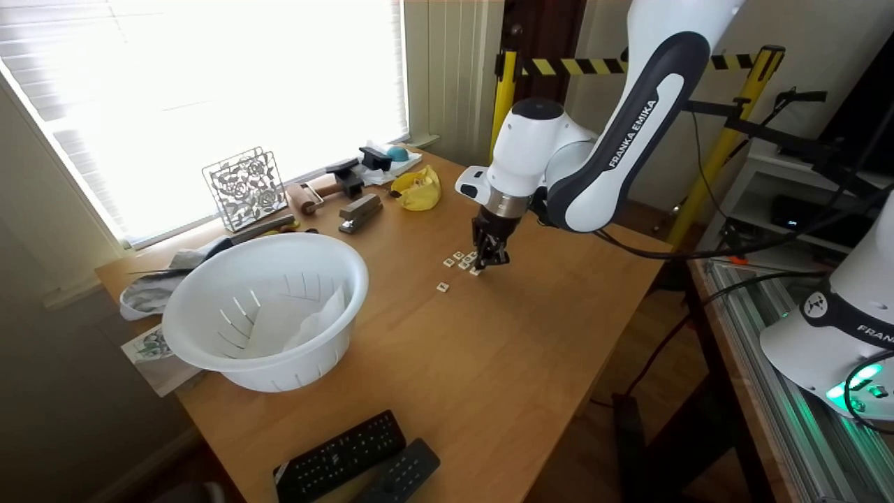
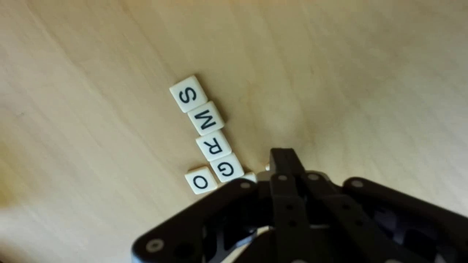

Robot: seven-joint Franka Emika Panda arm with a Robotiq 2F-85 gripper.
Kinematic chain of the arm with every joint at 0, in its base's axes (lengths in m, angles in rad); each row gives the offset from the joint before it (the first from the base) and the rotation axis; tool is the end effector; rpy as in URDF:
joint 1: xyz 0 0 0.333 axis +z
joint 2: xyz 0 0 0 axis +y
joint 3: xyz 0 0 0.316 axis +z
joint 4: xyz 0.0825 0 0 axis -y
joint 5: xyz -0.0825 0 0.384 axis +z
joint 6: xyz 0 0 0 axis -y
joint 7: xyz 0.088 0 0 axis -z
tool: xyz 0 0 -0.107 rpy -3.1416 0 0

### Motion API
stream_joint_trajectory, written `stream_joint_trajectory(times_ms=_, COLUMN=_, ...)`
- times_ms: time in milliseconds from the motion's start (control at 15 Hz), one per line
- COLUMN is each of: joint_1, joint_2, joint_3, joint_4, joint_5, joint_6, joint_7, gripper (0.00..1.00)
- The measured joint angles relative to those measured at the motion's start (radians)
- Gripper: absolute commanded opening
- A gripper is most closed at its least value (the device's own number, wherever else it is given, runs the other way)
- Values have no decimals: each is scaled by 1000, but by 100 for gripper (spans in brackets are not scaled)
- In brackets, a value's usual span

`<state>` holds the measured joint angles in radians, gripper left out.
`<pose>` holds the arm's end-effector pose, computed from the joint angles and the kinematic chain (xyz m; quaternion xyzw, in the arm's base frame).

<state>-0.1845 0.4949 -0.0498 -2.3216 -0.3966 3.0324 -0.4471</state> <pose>0.5189 -0.0950 0.1465 0.9471 0.2988 0.0799 0.0853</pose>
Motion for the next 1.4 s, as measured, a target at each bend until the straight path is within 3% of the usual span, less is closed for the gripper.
stream_joint_trajectory(times_ms=333, joint_1=15, joint_2=0, joint_3=-25, joint_4=5, joint_5=-2, joint_6=0, joint_7=-28, gripper=0)
stream_joint_trajectory(times_ms=933, joint_1=12, joint_2=14, joint_3=3, joint_4=17, joint_5=-2, joint_6=0, joint_7=-73, gripper=0)
stream_joint_trajectory(times_ms=1400, joint_1=-110, joint_2=24, joint_3=139, joint_4=36, joint_5=81, joint_6=-32, joint_7=-75, gripper=0)
